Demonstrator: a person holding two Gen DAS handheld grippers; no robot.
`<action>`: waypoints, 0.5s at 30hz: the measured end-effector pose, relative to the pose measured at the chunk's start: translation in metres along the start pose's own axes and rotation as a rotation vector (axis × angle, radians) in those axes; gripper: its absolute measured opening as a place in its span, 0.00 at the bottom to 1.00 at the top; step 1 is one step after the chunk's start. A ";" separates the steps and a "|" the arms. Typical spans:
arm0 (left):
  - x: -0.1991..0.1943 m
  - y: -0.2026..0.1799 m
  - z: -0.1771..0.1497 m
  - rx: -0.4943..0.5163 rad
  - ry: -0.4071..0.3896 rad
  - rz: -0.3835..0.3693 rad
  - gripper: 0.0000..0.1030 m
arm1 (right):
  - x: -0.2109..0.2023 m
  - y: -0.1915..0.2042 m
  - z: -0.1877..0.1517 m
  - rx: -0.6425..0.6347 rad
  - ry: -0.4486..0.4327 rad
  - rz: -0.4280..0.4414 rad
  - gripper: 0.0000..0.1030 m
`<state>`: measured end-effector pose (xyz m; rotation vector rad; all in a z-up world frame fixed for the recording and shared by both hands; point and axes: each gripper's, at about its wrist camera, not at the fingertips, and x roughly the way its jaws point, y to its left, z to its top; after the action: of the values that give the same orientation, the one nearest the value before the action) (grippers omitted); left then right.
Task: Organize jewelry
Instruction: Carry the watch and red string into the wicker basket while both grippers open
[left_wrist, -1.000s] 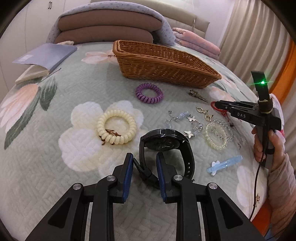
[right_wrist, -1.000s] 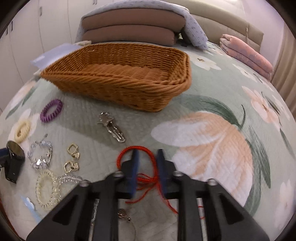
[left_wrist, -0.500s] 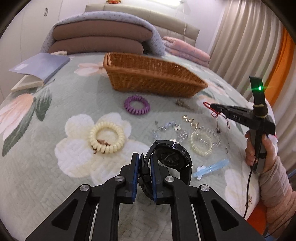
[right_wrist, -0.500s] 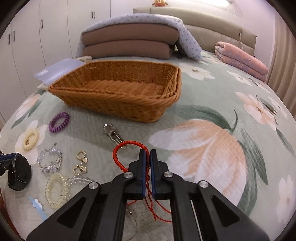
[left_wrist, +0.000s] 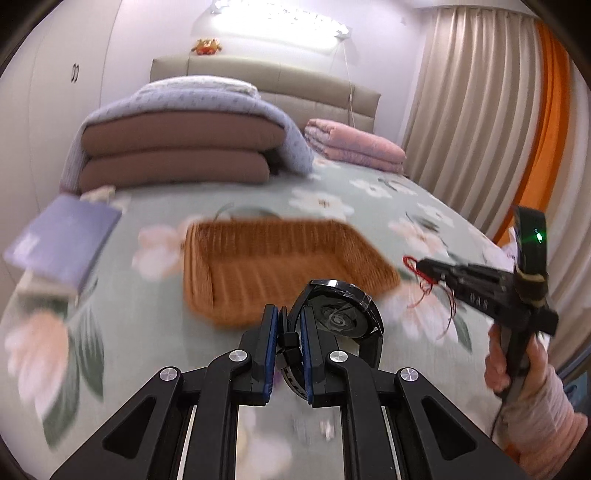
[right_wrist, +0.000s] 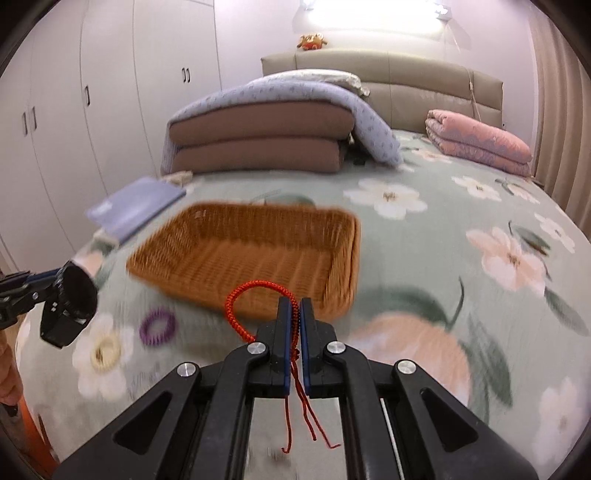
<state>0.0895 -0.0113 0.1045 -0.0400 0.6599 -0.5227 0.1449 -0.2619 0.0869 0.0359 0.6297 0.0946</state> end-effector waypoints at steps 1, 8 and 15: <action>0.010 0.002 0.014 0.001 -0.012 0.007 0.12 | 0.007 0.000 0.010 0.007 -0.004 0.000 0.06; 0.102 0.024 0.056 -0.021 0.059 0.032 0.12 | 0.077 0.005 0.041 0.046 0.071 -0.017 0.06; 0.162 0.041 0.042 -0.039 0.152 0.043 0.12 | 0.126 0.010 0.031 0.046 0.187 -0.049 0.06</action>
<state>0.2404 -0.0581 0.0364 -0.0233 0.8175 -0.4740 0.2633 -0.2397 0.0387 0.0562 0.8194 0.0364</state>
